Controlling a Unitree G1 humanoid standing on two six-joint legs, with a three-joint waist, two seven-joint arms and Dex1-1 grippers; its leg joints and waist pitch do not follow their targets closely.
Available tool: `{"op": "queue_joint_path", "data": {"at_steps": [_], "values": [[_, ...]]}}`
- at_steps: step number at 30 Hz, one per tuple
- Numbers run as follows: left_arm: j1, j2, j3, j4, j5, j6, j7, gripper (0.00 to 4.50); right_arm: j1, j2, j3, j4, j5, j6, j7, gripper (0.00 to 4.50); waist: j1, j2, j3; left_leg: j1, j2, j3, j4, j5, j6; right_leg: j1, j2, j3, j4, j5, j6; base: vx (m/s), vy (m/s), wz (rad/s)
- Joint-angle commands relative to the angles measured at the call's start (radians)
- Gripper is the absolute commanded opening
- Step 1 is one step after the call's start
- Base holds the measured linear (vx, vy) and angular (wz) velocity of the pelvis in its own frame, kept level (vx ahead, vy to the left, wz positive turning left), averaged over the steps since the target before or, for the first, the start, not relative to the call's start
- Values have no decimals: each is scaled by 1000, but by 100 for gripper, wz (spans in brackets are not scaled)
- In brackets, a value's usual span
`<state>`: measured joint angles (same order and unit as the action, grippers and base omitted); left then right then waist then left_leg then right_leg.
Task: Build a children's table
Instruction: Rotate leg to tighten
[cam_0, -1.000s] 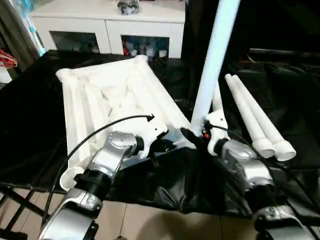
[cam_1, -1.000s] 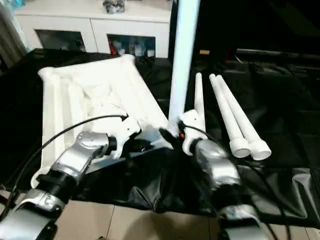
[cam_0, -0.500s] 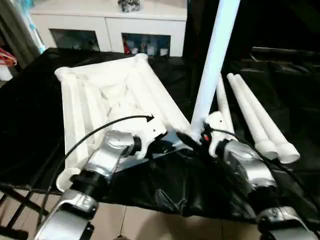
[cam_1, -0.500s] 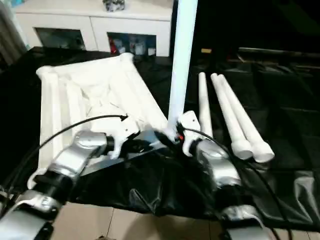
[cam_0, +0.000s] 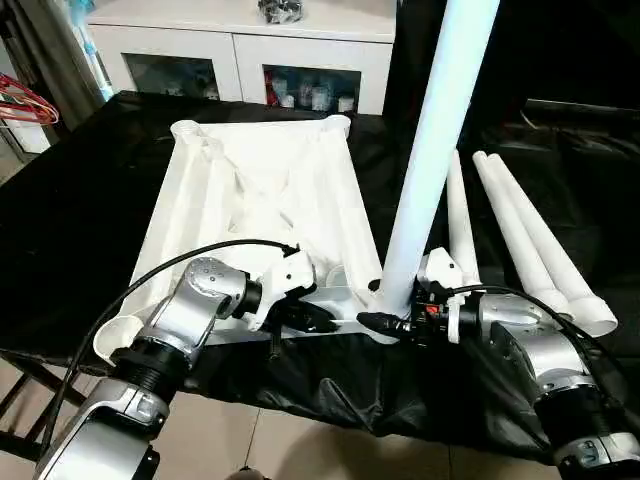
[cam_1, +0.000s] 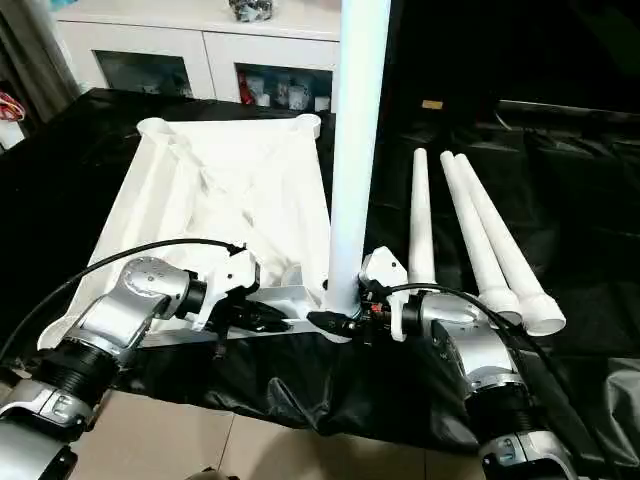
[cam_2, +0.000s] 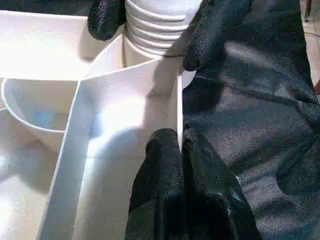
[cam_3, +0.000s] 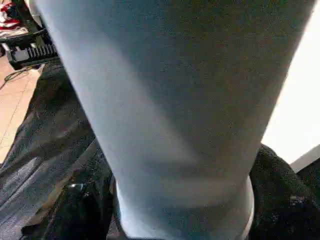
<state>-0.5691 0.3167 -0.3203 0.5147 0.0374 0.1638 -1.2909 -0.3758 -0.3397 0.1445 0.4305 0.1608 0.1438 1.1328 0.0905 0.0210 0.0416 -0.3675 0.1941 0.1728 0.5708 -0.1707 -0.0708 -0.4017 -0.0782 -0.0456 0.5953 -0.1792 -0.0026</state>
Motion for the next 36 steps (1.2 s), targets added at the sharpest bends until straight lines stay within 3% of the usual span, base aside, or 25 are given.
{"op": "queue_joint_path", "data": {"at_steps": [1, 6, 9, 13, 15, 18, 19, 21, 25, 27, 30, 36], "values": [[-18, -25, -38, -21, -16, -19, -15, 0, 18, 20, 87, -30, 6, 25, 53, 291, -1, -6, -59, 8, 33, -1, -61, -213, 58, 49, -54, 32, -63, -157, -240, 0, 0, 0], [-27, -54, -16, 1, -18, -12, 37, 0, 21, 61, 69, -13, -7, 29, -20, 285, -1, -8, -57, 7, 32, 0, -62, -222, 58, 49, -55, 32, -66, -178, -238, 0, 0, 0], [-44, -97, 6, 26, -9, 4, 124, 0, -1, 124, 31, 56, -45, 26, -191, 284, -8, -9, -50, 13, 28, -4, -69, -290, 25, 44, -58, 32, -81, -322, -204, 0, 0, 0], [-79, -175, 31, 74, 26, 50, 302, 0, -52, 220, -35, 183, -82, 28, -468, 283, -24, -10, -45, 14, 25, -11, -76, -336, -12, 38, -60, 30, -92, -449, -158, 0, 0, 0], [-91, -214, 40, 84, 31, 71, 365, 0, -80, 256, -58, 232, -90, 34, -573, 283, -31, -12, -47, 16, 23, -11, -73, -346, -7, 35, -60, 32, -98, -467, -143, 0, 0, 0], [-98, -256, 39, 84, 34, 82, 405, 0, -107, 293, -71, 267, -95, 15, -631, 283, -34, -12, -48, 12, 22, -9, -72, -332, 7, 34, -58, 32, -99, -441, -143, 0, 0, 0], [-98, -263, 36, 84, 34, 80, 407, 0, -112, 302, -76, 274, -94, 5, -632, 339, -35, -11, -49, 11, 23, -9, -72, -332, 11, 35, -58, 32, -98, -428, -147, 0, 0, 0], [-97, -267, 30, 85, 37, 72, 400, 0, -119, 309, -86, 278, -86, -2, -623, 339, -34, -11, -50, 9, 23, -9, -72, -323, 17, 37, -56, 32, -95, -396, -153, 0, 0, 0], [-87, -251, 15, 80, 42, 57, 374, 0, -135, 292, -81, 292, -96, -25, -609, 390, -34, -7, -53, 6, 25, -7, -72, -294, 24, 43, -54, 32, -84, -290, -187, 0, 0, 0], [-81, -238, 14, 72, 39, 52, 354, 0, -133, 272, -73, 282, -96, -36, -575, 403, -34, -7, -53, 6, 24, -6, -70, -294, 29, 43, -55, 32, -84, -290, -189, 0, 0, 0], [-74, -219, 18, 65, 25, 24, 319, 0, -123, 237, -56, 260, -94, -52, -485, 403, -33, -8, -54, 4, 25, -6, -69, -285, 39, 46, -55, 32, -84, -278, -192, 0, 0, 0], [-60, -167, 9, 43, 5, 2, 215, 0, -78, 164, -8, 173, -63, -62, -266, 403, -25, -9, -60, 4, 28, -3, -60, -207, 77, 53, -53, 31, -66, -116, -242, 0, 0, 0]]}}
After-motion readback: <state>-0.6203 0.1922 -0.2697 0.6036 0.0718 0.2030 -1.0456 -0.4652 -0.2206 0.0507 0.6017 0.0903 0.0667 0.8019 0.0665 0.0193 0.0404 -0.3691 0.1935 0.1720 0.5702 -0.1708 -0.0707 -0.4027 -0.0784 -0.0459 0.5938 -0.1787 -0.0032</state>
